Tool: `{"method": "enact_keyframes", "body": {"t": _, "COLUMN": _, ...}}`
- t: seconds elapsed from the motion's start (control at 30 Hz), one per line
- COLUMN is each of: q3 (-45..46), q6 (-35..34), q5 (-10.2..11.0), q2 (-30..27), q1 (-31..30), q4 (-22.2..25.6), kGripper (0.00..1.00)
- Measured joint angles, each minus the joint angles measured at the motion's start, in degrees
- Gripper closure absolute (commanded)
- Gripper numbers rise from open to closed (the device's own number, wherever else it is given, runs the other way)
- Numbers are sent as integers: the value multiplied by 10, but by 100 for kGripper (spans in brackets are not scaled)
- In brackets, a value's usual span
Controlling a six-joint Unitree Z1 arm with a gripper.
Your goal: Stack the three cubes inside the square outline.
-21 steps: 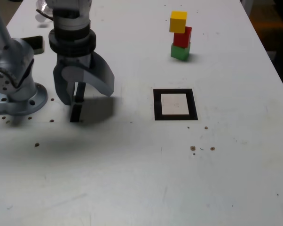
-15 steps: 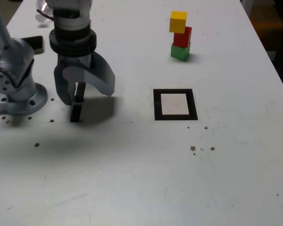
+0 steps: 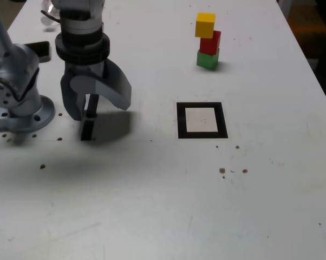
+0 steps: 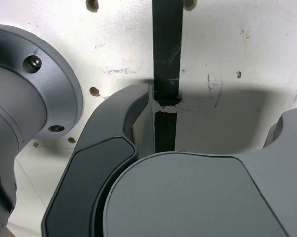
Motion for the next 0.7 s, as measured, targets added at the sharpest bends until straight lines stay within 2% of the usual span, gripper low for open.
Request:
{"method": "enact_keyframes", "body": {"t": 0.17, "q3": -7, "q6": 0, "q5": 0, "q2": 1, "q1": 0, "q4": 24, "kGripper": 8}}
{"method": "enact_keyframes", "body": {"t": 0.4, "q3": -55, "q6": -4, "q5": 2, "q2": 2, "q1": 0, "q4": 87, "kGripper": 8}}
{"method": "enact_keyframes", "body": {"t": 0.63, "q3": -155, "q6": -4, "q5": 10, "q2": 12, "q1": 0, "q4": 180, "kGripper": 8}}
{"method": "enact_keyframes", "body": {"t": 0.7, "q3": -212, "q6": -4, "q5": 30, "q2": 23, "q1": 0, "q4": 234, "kGripper": 8}}
